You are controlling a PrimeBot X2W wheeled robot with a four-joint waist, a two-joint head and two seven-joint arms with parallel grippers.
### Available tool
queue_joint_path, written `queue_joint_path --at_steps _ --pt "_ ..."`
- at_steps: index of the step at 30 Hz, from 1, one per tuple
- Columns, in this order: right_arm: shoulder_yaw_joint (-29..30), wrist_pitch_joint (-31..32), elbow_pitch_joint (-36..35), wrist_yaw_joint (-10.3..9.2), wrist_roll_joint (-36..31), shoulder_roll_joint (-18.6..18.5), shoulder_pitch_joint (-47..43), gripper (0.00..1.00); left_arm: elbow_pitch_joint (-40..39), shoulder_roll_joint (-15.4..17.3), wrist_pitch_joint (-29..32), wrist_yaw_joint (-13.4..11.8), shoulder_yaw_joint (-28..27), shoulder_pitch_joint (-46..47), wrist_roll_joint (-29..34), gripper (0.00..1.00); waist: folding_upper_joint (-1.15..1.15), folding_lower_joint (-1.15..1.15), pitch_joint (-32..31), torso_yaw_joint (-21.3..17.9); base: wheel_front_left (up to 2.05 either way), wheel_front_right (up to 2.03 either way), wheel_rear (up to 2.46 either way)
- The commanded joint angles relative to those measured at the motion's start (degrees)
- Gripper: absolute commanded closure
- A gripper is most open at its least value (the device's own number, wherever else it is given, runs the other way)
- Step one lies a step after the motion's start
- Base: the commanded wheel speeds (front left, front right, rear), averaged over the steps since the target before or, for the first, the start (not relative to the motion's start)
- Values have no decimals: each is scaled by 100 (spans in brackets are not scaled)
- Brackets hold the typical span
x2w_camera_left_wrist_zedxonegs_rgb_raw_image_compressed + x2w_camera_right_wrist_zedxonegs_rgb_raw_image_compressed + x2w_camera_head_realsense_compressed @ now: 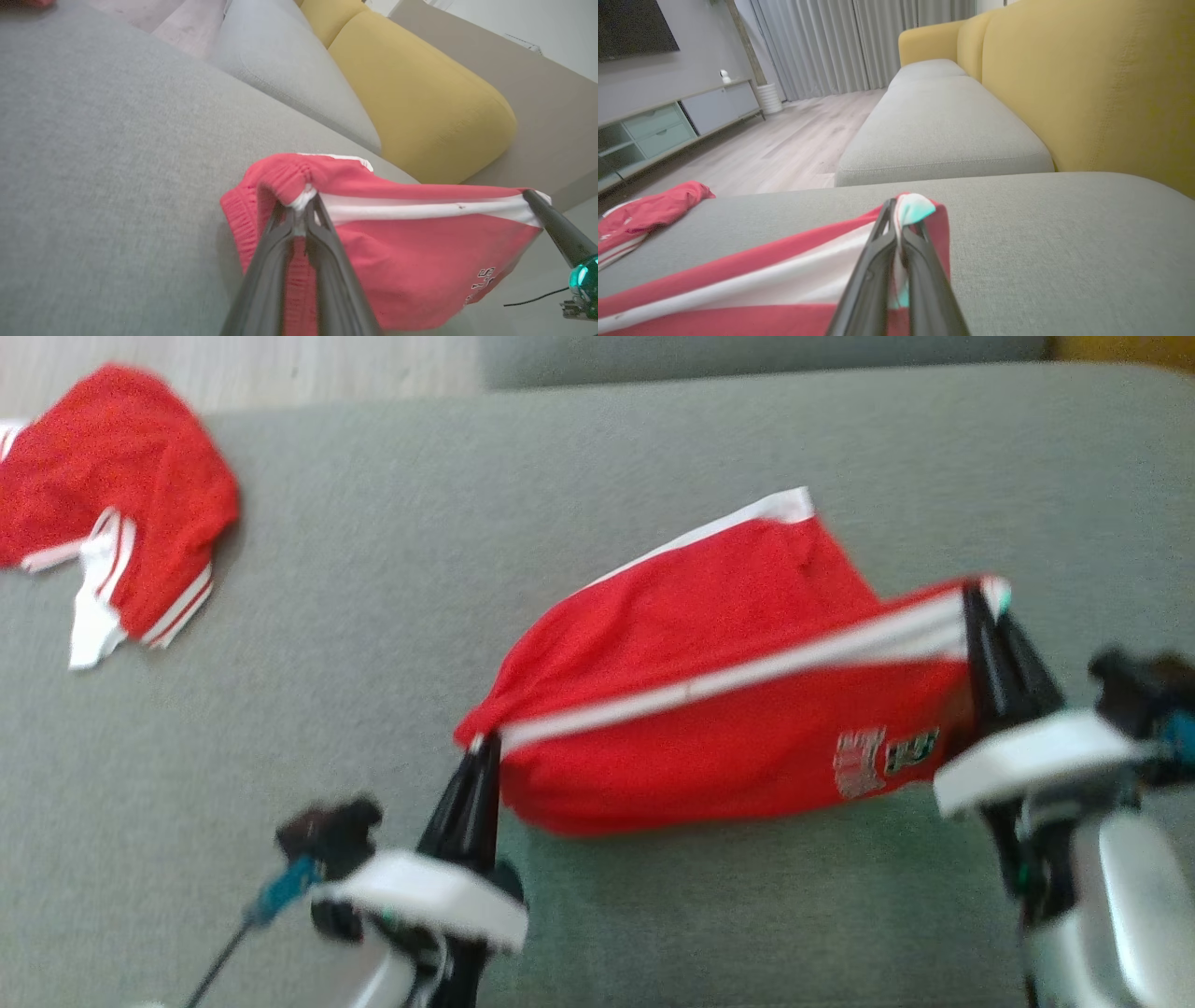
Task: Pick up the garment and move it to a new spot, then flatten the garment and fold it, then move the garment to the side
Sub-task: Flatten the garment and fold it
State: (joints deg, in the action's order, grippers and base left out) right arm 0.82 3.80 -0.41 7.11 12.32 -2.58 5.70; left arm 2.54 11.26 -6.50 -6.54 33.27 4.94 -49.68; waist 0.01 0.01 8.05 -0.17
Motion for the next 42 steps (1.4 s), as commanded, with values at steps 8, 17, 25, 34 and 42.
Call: queue_joint_path --at_steps 8,17,25,34,42 --pt "-397 112 1980 37 -43 -599 2338 100 1425 -512 375 118 -281 1904 -183 100 -1 -1 867 703 0 0 0" --pt "-741 -67 3668 37 17 -823 3582 100 2205 -746 461 125 -198 2597 -361 100 -1 -1 1114 936 0 0 0" --pt "-947 -315 5008 37 85 -884 4339 5 2602 -820 451 84 52 2991 -458 62 -1 -1 1178 989 0 0 0" --pt "-1403 -713 5771 37 329 -845 4624 0 2329 -747 453 64 394 2806 -394 0 -1 -1 952 924 0 0 0" --pt "-1914 -807 5952 37 816 -1081 4396 0 1561 -148 458 -156 546 2115 -165 0 -1 -1 554 894 0 0 0"
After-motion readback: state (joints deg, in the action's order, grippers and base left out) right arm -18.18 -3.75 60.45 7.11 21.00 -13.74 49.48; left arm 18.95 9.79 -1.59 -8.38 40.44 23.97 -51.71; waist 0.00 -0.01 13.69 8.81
